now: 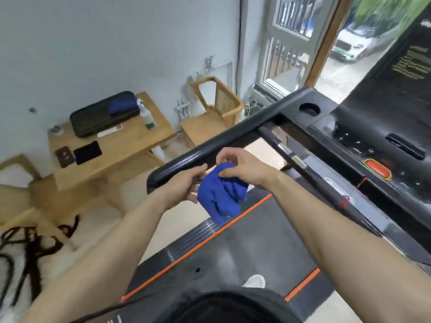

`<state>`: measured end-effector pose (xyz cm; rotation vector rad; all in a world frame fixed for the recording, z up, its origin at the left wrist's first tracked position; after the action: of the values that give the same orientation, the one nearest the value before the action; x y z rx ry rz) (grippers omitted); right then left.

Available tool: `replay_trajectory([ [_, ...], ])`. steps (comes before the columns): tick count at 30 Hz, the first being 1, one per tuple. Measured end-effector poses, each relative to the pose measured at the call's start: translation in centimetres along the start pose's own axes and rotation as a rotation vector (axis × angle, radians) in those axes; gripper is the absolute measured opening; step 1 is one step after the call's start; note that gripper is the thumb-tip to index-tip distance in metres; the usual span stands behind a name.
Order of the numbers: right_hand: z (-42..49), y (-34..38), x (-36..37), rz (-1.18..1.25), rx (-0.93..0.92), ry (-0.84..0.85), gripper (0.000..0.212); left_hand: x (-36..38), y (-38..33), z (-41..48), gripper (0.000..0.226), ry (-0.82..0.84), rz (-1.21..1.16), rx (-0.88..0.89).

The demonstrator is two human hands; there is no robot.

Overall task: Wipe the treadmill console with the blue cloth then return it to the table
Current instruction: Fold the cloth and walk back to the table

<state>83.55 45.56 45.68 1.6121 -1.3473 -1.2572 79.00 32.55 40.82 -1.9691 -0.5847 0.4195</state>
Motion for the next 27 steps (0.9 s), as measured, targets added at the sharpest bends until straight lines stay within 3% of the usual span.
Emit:
replay_trajectory([
  [5,4.1,4.5,13.7,-0.146,-0.014,0.272,0.032,-7.6,6.6,-8.9,0.019,-0.149,-0.084,-0.083],
  [11,6.4,5.6,31.4,-0.461,-0.02,0.7,0.04,-17.7,14.8,-20.3,0.016,-0.567,-0.196,-0.134],
  [16,5.9,5.0,44.1,-0.59,0.018,0.992,0.078,-23.0,19.8,-30.9,0.01,-0.936,-0.238,-0.162],
  [18,5.4,5.8,48.9,-0.582,-0.004,1.083,0.068,-24.2,20.8,-34.7,0.012,-1.047,-0.221,-0.124],
  [20,5.0,7.0,53.3,-0.598,-0.056,1.128,0.04,-25.6,21.9,-38.8,0.017,-1.189,-0.109,-0.118],
  [24,4.2,10.1,62.0,-0.768,-0.366,1.106,0.006,-27.0,24.3,-47.2,0.014,-1.42,0.249,-0.377],
  [27,2.1,12.6,68.4,-0.913,-0.66,1.028,0.015,-27.0,26.0,-52.8,0.008,-1.558,0.333,-0.518],
])
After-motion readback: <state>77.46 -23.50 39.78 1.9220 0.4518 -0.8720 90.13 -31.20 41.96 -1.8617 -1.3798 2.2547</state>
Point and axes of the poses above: each hand's wrist, its own z-axis towards the middle knuckle, its own x-axis out of the palm, y = z × x, the point moved 9 cm from there along z, towards the middle knuckle, and after that the axes turned 8 degrees about x, right-handed, at the moved point
